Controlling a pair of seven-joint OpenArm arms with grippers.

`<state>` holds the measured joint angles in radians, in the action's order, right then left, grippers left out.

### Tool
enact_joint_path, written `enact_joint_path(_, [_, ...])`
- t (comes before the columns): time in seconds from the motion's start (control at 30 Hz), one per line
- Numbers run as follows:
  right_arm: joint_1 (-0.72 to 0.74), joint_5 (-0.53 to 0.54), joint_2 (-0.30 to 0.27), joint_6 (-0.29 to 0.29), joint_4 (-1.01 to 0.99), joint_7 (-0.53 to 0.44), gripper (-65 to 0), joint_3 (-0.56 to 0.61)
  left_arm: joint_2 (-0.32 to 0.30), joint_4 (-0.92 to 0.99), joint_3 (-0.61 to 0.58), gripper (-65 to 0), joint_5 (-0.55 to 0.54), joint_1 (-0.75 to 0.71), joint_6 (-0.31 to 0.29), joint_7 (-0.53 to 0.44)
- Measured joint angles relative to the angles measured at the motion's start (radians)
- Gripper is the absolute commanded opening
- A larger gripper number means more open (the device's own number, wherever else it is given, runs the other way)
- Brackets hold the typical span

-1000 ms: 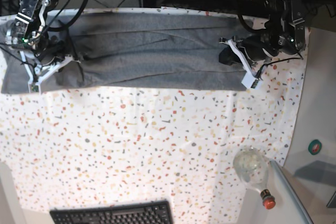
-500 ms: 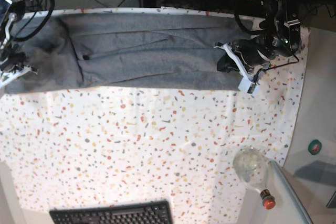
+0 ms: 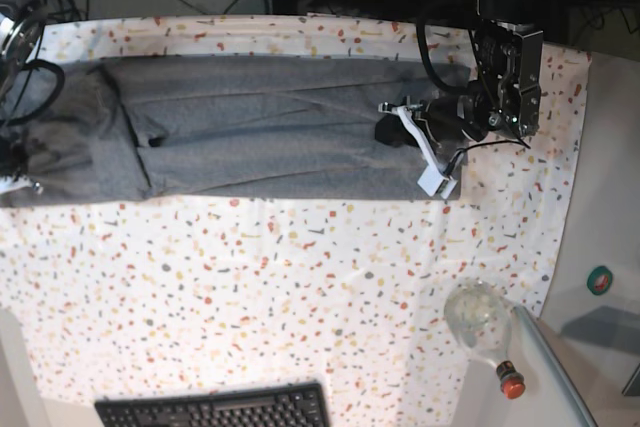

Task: Layout the t-shirt on the table in an organized manner, then fold the t-shirt properly
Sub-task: 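Grasp the folded strip's end with the left gripper and push it inward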

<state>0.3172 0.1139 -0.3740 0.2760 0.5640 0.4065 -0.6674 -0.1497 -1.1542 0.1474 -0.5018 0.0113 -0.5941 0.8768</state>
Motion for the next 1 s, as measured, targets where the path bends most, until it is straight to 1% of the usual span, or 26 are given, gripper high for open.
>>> enact_joint_path(0.1, [0.017, -0.009, 0.000, -0.010, -0.012, -0.016, -65.0, 0.000, 0.024, -0.014, 0.006, -65.0, 0.032, 0.035, 0.018, 0.024])
enact_joint_path(0.17, [0.016, -0.010, 0.001, -0.014, 0.000, -0.012, -65.0, 0.000, 0.029, -0.069, 0.008, -65.0, 0.031, 0.038, 0.021, 0.036])
enact_joint_path(0.2, [0.007, -0.018, 0.008, -0.027, 0.039, 0.005, -65.0, 0.000, 0.027, -0.109, 0.011, -65.0, 0.027, 0.031, 0.021, 0.061])
enact_joint_path(0.27, [-0.039, -0.013, 0.023, -0.026, 0.157, -0.004, -65.0, 0.000, 0.026, -0.197, 0.045, -65.0, 0.029, 0.001, 0.020, 0.111])
enact_joint_path(0.37, [-0.132, -0.017, 0.078, -0.002, 0.388, -0.001, -65.0, -0.012, 0.015, -0.344, 0.170, -65.0, 0.035, -0.081, 0.019, 0.138])
enact_joint_path(0.43, [-0.204, -0.015, 0.134, 0.026, 0.546, 0.033, -65.0, -0.007, 0.008, -0.408, 0.235, -65.0, 0.045, -0.121, 0.018, 0.151])
enact_joint_path(0.47, [-0.237, -0.019, 0.163, 0.033, 0.616, 0.059, -65.0, -0.005, 0.008, -0.425, 0.265, -65.0, 0.040, -0.129, 0.018, 0.153])
enact_joint_path(0.53, [-0.285, -0.013, 0.209, 0.053, 0.721, 0.074, -65.0, 0.001, -0.001, -0.428, 0.304, -65.0, 0.021, -0.132, 0.017, 0.153])
enact_joint_path(0.57, [-0.303, -0.010, 0.222, 0.062, 0.756, 0.074, -65.0, 0.003, -0.003, -0.428, 0.331, -62.9, -0.015, -0.137, 0.018, 0.148])
enact_joint_path(0.67, [-0.331, -0.018, 0.228, 0.076, 0.798, 0.074, -65.0, 0.002, -0.026, -0.399, 0.398, -23.2, -0.195, -0.175, 0.018, 0.142])
enact_joint_path(0.7, [-0.335, -0.018, 0.227, 0.087, 0.798, 0.073, -65.0, 0.002, -0.041, -0.378, 0.413, -11.4, -0.222, -0.183, 0.018, 0.145])
enact_joint_path(0.73, [-0.340, -0.018, 0.228, 0.103, 0.798, 0.074, -65.0, 0.002, -0.058, -0.344, 0.420, -1.2, -0.266, -0.187, 0.018, 0.151])
enact_joint_path(0.8, [-0.351, -0.018, 0.230, 0.117, 0.797, 0.074, -65.0, 0.003, -0.084, -0.259, 0.419, 0.0, -0.347, -0.172, 0.017, 0.141])
enact_joint_path(0.83, [-0.357, -0.019, 0.231, 0.118, 0.797, 0.074, -65.0, 0.004, -0.084, -0.219, 0.419, 0.0, -0.357, -0.160, 0.013, 0.134])
enact_joint_path(0.9, [-0.364, -0.018, 0.232, 0.118, 0.797, 0.076, -65.0, 0.005, -0.082, -0.134, 0.418, 0.0, -0.351, -0.126, -0.028, 0.137])
enact_joint_path(0.93, [-0.365, -0.019, 0.231, 0.118, 0.797, 0.077, -65.0, 0.004, -0.075, -0.096, 0.415, 0.0, -0.345, -0.108, -0.064, 0.140])
enact_joint_path(0.97, [-0.366, -0.019, 0.230, 0.118, 0.797, 0.076, -65.0, 0.004, -0.071, -0.061, 0.413, 0.0, -0.335, -0.092, -0.082, 0.140])
enact_joint_path(1.0, [-0.369, -0.018, 0.228, 0.118, 0.797, 0.076, -65.0, 0.004, -0.064, -0.037, 0.412, 0.0, -0.300, -0.078, -0.090, 0.135])
